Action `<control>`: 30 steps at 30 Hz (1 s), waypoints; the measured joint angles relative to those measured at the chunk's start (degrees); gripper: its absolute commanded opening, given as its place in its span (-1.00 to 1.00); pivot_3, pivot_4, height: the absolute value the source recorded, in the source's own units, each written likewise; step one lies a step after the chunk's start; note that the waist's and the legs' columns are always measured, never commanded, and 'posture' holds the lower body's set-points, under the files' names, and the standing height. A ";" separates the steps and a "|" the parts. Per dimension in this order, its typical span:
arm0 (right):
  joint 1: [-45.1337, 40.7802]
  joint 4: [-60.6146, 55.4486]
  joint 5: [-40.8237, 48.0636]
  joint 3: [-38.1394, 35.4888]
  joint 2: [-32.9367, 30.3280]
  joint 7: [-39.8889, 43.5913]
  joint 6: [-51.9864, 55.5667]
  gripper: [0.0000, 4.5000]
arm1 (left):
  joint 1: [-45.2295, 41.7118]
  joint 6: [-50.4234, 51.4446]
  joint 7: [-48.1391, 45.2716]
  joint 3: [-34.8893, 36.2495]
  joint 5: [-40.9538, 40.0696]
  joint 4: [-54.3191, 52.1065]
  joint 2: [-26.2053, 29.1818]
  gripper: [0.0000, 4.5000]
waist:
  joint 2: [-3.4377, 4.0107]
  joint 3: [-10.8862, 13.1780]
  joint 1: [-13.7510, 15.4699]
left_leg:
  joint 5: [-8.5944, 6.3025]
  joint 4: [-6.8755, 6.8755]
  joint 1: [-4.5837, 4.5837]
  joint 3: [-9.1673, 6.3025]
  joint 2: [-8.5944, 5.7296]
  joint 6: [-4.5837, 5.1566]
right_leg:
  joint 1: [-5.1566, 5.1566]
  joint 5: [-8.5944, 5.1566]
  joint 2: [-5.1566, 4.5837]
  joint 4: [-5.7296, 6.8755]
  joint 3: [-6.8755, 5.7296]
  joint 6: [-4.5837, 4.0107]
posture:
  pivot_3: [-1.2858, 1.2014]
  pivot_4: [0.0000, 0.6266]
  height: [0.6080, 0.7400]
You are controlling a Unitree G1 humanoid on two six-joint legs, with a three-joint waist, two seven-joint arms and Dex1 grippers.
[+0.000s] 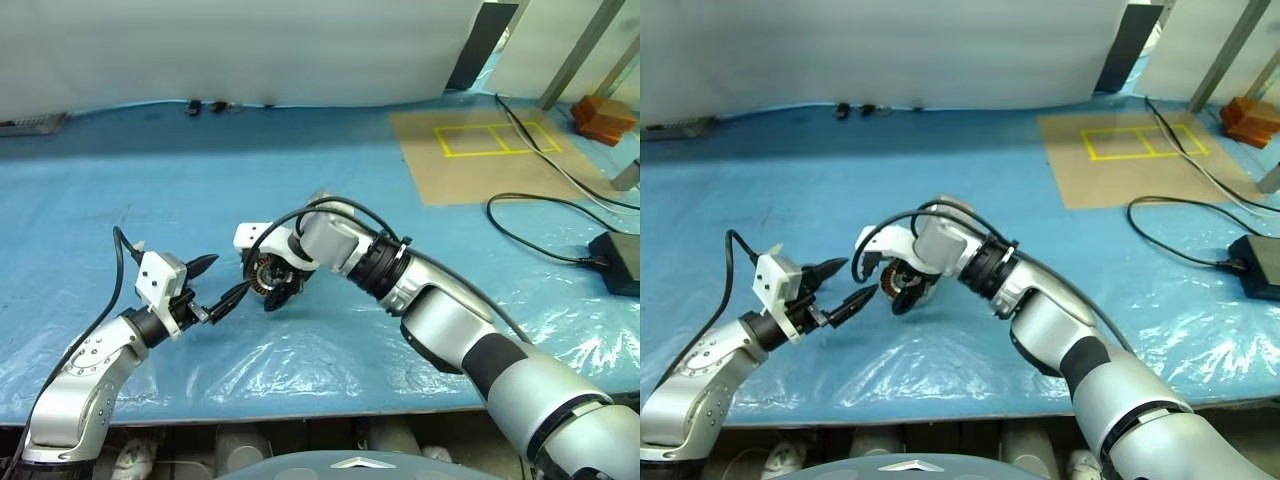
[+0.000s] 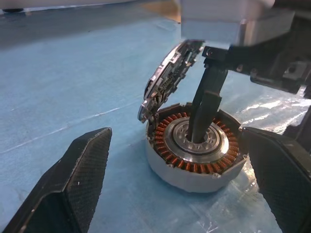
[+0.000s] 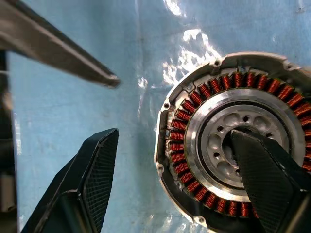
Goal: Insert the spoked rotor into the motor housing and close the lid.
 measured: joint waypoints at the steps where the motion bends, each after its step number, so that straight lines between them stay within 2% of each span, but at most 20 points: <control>1: -1.28 -1.40 1.19 -0.67 -0.78 0.56 0.60 0.73 | -0.33 -0.01 -0.06 -0.08 0.01 0.03 0.01 1.00 | -0.01 0.00 0.04 | 0.02 0.01 -0.06 0.00 0.00 0.00 | -0.04 0.09 0.02 0.00 0.00 0.15 | 0.03 -0.52 1.00; 6: -7.53 -8.21 7.96 -4.45 -4.91 2.48 5.18 0.73 | -1.82 -0.17 -1.24 -0.37 0.17 1.18 0.28 1.00 | -0.05 -0.03 0.14 | 0.11 -0.15 -0.28 0.01 0.00 0.14 | -0.20 0.12 0.04 -0.17 -0.13 0.22 | 0.03 -0.52 1.00; 10: -8.40 -9.18 11.80 -5.86 -9.06 2.27 5.33 0.73 | -2.99 -0.17 -2.24 -0.75 0.14 1.68 0.87 1.00 | -0.10 -0.01 0.81 | 0.10 -0.15 -0.34 0.02 0.00 0.13 | -0.21 0.12 -0.01 -0.30 -0.15 0.20 | 0.03 -0.52 1.00; 12: -5.76 -11.85 12.46 -6.37 -14.82 1.60 3.27 0.73 | -2.13 -0.52 -2.91 -1.06 0.19 1.58 1.20 1.00 | -0.18 -0.04 1.42 | 0.09 -0.12 -0.30 0.01 0.00 0.11 | -0.13 0.11 -0.05 -0.26 -0.19 0.20 | 0.03 -0.52 1.00; 16: 4.97 -14.91 12.55 -9.01 -24.70 -1.49 -3.25 0.73 | -0.88 -0.59 -3.84 -1.01 -0.42 -0.20 1.82 1.00 | -0.30 -0.05 2.58 | -0.02 0.09 -0.27 0.02 -0.01 -0.06 | -0.07 0.11 -0.08 -0.11 -0.12 0.20 | 0.03 -0.52 1.00; 19: 15.09 -18.40 15.45 -16.31 -29.06 -4.02 -7.24 0.73 | -0.39 -0.13 -4.46 -0.93 -1.60 -3.28 2.81 1.00 | -0.30 -0.03 2.45 | -0.01 0.08 -0.38 0.02 -0.01 -0.05 | -0.08 0.09 -0.04 -0.02 -0.06 0.15 | 0.03 -0.52 1.00; 22: 23.83 -20.89 17.76 -24.77 -29.47 -9.77 -9.22 0.73 | 0.60 0.36 -4.80 -0.73 -2.31 -4.21 3.75 1.00 | -0.30 -0.04 1.96 | -0.01 0.05 -0.32 0.07 -0.01 -0.05 | -0.11 0.10 0.01 -0.02 0.04 0.17 | 0.03 -0.52 1.00; 25: 33.07 -20.38 17.71 -29.53 -27.57 -17.35 -17.18 0.73 | 0.98 1.13 -4.83 -0.22 -2.91 -4.28 4.06 1.00 | -0.31 -0.05 1.93 | -0.01 0.05 -0.33 0.10 -0.02 -0.04 | -0.10 0.02 -0.01 -0.05 0.04 0.04 | 0.03 -0.52 1.00; 30: 35.12 -15.53 20.87 -34.58 -20.58 -23.92 -20.32 0.73 | 0.36 1.72 -5.53 0.21 -3.62 -4.25 5.21 1.00 | -0.28 -0.03 0.90 | -0.02 0.09 -0.27 0.10 -0.04 -0.03 | -0.09 0.00 -0.02 -0.03 0.07 0.00 | 0.03 -0.52 1.00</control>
